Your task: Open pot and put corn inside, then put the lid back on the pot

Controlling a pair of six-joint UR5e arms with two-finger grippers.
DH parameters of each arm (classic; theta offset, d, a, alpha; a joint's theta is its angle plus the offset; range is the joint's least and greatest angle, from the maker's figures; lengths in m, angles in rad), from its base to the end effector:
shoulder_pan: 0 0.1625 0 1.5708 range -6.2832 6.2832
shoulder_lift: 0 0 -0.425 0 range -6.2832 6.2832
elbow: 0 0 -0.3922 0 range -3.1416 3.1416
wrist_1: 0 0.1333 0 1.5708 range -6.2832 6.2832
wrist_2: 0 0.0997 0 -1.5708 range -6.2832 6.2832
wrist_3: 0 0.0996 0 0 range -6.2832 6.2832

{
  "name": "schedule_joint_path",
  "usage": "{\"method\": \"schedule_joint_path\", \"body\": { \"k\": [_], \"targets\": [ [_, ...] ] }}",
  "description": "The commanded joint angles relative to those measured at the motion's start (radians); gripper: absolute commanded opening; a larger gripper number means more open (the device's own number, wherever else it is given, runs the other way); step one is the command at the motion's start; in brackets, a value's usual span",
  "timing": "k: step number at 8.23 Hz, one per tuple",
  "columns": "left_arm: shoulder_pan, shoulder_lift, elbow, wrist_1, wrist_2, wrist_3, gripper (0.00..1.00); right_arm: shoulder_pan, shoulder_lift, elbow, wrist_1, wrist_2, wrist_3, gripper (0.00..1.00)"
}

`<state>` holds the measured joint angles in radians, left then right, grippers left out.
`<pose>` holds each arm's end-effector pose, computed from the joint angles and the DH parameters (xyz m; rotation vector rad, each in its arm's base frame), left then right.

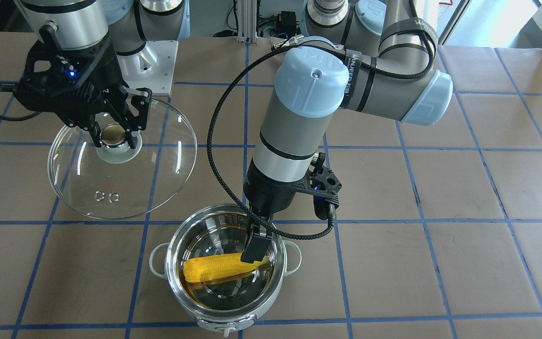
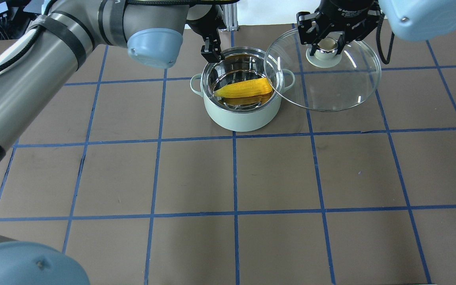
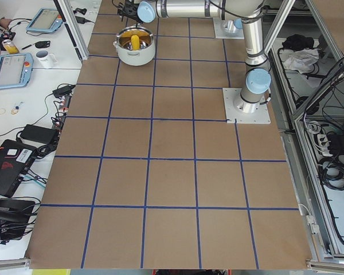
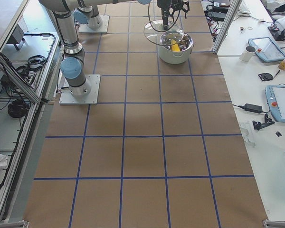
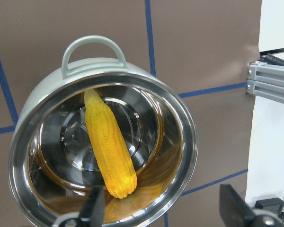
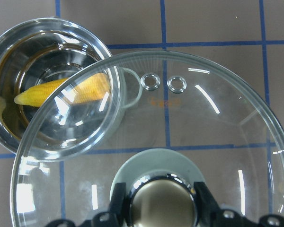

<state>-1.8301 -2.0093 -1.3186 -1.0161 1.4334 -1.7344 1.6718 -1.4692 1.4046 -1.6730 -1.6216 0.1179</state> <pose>-0.3201 -0.6335 0.4185 1.8274 -2.0637 0.1196 0.1830 -0.5336 0.5291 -0.0328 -3.0979 0.2660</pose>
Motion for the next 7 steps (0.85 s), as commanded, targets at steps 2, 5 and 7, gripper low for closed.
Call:
{"method": "schedule_joint_path", "body": {
  "k": [2, 5, 7],
  "targets": [
    [0.234, 0.056, -0.017, -0.067, -0.002, 0.094, 0.88, 0.139, 0.220, -0.067, -0.224, 0.025, 0.137, 0.26],
    [0.363, 0.128, -0.019, -0.221, 0.016, 0.408, 0.96, 0.216, 0.352, -0.114, -0.310, 0.002, 0.158, 0.23],
    [0.409, 0.232, -0.019, -0.408, 0.036, 0.659, 1.00, 0.232, 0.406, -0.136, -0.338, -0.006, 0.102, 0.22]
  ]
}}
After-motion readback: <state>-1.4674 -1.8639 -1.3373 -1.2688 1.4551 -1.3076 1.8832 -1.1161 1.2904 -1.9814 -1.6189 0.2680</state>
